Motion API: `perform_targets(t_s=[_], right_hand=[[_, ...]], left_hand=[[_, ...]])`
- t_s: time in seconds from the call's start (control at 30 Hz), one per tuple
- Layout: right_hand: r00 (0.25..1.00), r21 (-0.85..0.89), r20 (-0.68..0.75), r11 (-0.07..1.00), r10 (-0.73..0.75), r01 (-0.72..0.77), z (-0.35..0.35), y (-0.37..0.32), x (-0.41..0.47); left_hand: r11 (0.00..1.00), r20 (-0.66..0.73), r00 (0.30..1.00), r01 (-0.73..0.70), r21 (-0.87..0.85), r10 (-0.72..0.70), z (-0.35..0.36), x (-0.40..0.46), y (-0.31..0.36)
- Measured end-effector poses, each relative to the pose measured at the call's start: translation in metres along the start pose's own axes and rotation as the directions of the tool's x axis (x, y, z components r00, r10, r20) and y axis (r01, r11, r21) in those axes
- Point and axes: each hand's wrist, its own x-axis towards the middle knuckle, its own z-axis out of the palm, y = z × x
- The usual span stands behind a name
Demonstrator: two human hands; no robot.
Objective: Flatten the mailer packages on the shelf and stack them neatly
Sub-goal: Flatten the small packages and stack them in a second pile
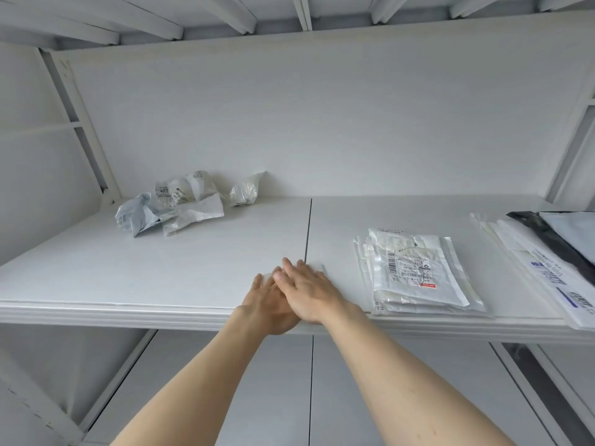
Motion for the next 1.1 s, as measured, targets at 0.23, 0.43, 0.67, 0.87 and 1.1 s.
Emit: perform_targets(t_s=[0.23,0.43,0.67,0.87,1.1], right_hand=[[1.0,-0.074,0.001,0.997,-0.009,0.009,-0.012,0.013,-0.034],[0.999,0.077,-0.035,0.997,0.018,-0.016,-0.036,0.0,-0.038],[0.915,0.638,-0.391,0.745,0.094,0.196,-0.11,0.008,-0.059],[0.914,0.843,-0.299,0.525,0.275,0.118,-0.131,0.049,-0.087],[0.839,0.754,-0.43,0.644,0.334,0.13,-0.141,0.092,-0.114]], left_hand=[[1.0,0.042,0.999,0.004,0.009,-0.004,-0.008,-0.012,0.005],[0.974,0.156,0.986,-0.02,-0.225,0.056,-0.06,-0.011,-0.015],[0.924,-0.556,0.831,-0.227,-0.309,0.019,-0.113,-0.017,-0.003],[0.809,-0.572,0.819,-0.371,-0.455,0.054,-0.106,0.005,0.023],[0.341,-0.487,0.873,-0.446,-0.827,-0.038,-0.102,0.014,0.102]])
